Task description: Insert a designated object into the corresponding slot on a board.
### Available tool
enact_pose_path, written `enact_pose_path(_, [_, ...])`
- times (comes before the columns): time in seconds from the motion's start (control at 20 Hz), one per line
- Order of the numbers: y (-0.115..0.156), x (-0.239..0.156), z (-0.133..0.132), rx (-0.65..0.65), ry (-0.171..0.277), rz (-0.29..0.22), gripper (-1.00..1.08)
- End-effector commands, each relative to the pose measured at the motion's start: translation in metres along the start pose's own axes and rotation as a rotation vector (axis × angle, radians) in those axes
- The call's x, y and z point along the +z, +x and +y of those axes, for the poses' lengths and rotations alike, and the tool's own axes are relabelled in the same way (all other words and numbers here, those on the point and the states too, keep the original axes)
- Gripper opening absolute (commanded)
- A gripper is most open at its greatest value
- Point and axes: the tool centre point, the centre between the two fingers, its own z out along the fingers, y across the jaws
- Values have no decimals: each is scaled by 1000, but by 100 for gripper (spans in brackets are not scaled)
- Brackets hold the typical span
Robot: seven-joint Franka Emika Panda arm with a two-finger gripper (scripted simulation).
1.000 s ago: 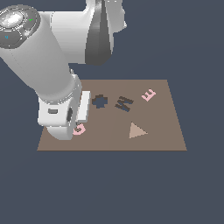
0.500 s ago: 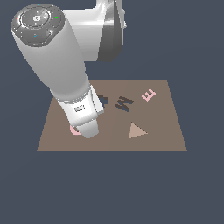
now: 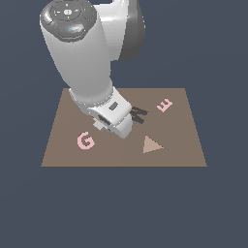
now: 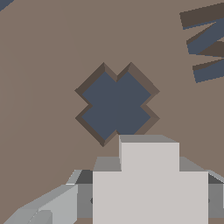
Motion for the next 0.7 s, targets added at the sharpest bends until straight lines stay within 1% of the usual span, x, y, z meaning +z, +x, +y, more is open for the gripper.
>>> enact_pose_path(0.0, [8, -1, 1, -119, 0, -1, -100])
enact_pose_path(0.3, [26, -1, -1, -373, 0, 0, -100])
enact_pose_path(0.65, [41, -2, -7, -588, 0, 0, -100])
